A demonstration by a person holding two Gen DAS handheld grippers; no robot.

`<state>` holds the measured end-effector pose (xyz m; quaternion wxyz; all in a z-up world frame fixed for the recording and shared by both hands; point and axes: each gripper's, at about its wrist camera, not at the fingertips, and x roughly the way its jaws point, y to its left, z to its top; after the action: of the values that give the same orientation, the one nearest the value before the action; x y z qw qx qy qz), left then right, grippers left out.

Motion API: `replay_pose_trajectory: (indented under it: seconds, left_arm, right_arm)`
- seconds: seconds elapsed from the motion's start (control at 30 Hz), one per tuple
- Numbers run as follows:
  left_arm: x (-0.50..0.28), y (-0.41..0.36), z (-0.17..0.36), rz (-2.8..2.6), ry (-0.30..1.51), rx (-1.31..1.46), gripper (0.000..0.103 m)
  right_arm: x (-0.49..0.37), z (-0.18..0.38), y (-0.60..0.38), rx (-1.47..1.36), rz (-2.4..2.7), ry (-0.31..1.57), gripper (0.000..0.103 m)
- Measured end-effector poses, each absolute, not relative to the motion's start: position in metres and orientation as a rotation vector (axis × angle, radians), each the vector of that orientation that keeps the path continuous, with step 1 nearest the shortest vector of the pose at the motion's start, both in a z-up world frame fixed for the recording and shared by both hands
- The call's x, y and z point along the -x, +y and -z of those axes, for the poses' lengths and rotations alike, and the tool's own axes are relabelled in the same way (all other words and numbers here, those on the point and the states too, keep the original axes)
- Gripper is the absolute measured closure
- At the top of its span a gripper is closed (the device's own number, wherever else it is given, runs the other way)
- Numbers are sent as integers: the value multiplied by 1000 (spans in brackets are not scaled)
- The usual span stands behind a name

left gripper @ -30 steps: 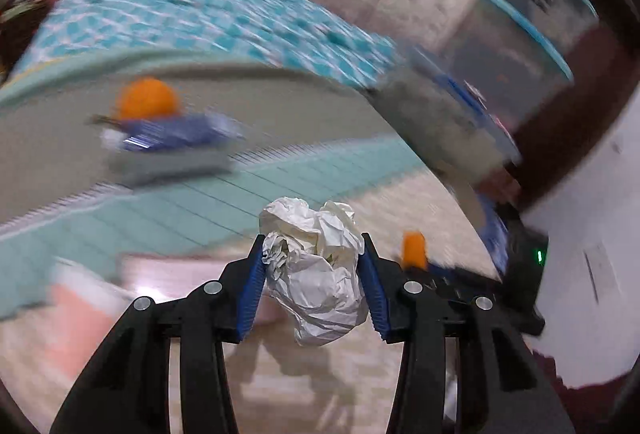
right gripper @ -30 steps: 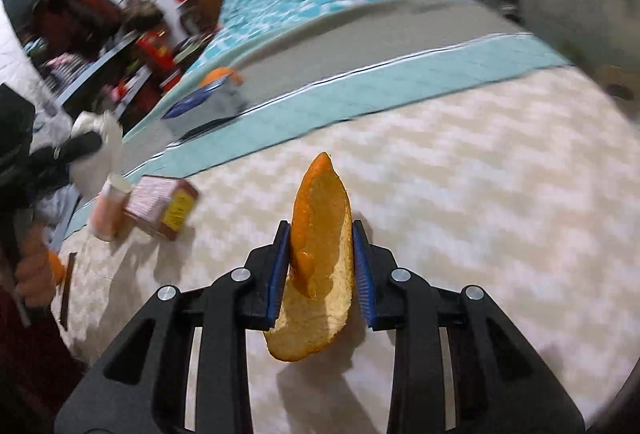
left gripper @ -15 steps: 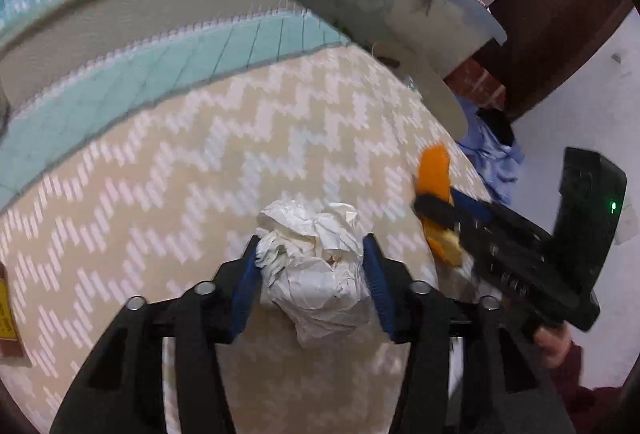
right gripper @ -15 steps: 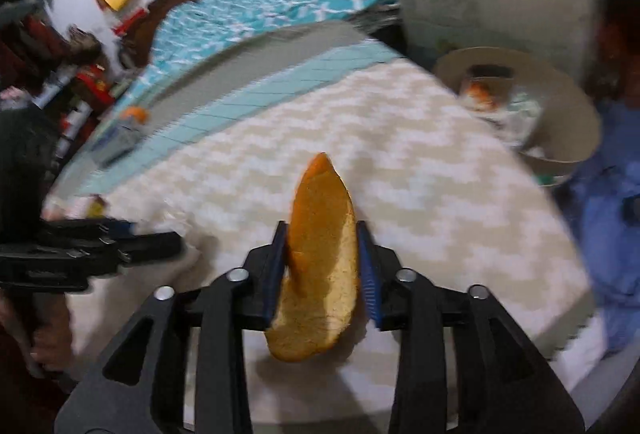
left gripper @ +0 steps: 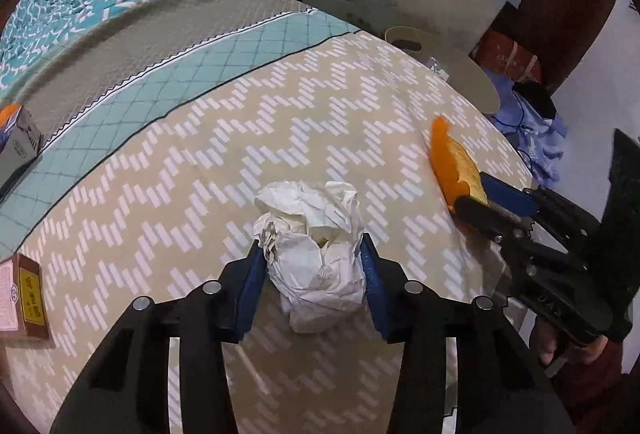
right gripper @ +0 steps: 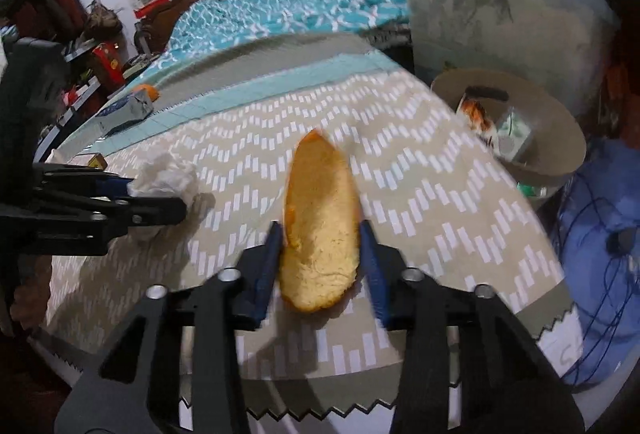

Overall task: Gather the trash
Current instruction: 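Carry the tissue and peel to the beige bin and open both tools, then grasp the orange with the left tool while the right tool grasps the blue milk carton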

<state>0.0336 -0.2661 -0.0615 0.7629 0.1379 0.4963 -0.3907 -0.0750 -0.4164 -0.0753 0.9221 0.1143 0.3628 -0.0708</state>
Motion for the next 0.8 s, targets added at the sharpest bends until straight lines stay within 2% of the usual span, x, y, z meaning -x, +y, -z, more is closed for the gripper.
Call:
replay_pose_trajectory:
  seconds: [0.13,0.37,0.4,0.43,0.47,0.5,0.53,0.63,0.7,0.8]
  left_arm:
    - [-46,-292,52,927,1126,-230,62]
    - [-64,-393,29,1093,1098,-203,61]
    - [-68,-418,26,1117,1090,-197,60]
    - [-70,-434,24,1128,1079,-189,55]
    - [-73,-448,23,1135,1068,-181,43]
    - [-79,-469,23,1126,1055,-171,34]
    - [-82,-478,23,1098,1045,-168,21]
    - [-100,-492,26,1035,1064,-117,20]
    - [-110,-482,28,1052,1123,-50,20]
    - [-115,-455,20,1073,1117,-54,21]
  right_arm:
    - [79,68,-441,-281,197,692,76]
    - [74,45,-542,-416,330,595,76]
    - [71,44,-554,-430,345,590,73]
    - [66,44,-571,-450,365,589,69]
    - [61,46,-586,-478,370,596,63]
    - [59,47,-597,-500,386,586,38]
    - [60,47,-604,-507,414,567,27]
    - [75,39,-613,-535,462,506,28]
    - [87,35,-612,-557,472,472,28]
    - [93,35,-608,-580,450,465,29]
